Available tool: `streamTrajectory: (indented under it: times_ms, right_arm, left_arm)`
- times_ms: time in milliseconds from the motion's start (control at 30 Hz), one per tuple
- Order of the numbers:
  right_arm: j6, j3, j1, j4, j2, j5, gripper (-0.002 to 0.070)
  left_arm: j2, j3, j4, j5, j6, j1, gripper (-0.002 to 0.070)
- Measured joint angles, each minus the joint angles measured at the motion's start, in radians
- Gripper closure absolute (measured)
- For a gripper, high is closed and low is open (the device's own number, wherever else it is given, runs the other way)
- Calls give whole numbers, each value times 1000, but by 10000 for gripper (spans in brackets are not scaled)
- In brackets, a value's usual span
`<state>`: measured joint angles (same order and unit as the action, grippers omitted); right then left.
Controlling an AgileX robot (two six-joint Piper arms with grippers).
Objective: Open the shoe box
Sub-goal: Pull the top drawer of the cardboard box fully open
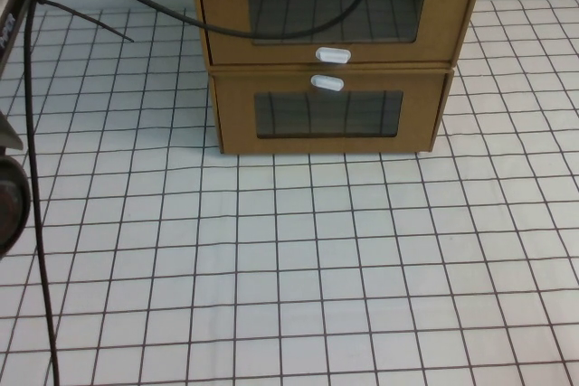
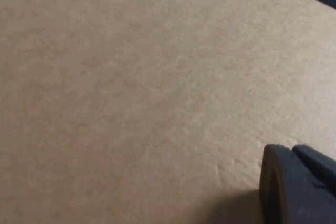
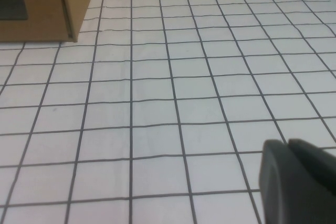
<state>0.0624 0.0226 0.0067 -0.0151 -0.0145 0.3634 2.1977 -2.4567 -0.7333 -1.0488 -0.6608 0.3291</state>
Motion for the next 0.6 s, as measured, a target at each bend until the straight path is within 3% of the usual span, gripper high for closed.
streamTrajectory:
  times_ms: [600]
  right_arm:
    - [0, 0, 0, 0, 0, 0, 689]
  left_arm:
    - [2, -2, 49, 20, 0, 0, 678]
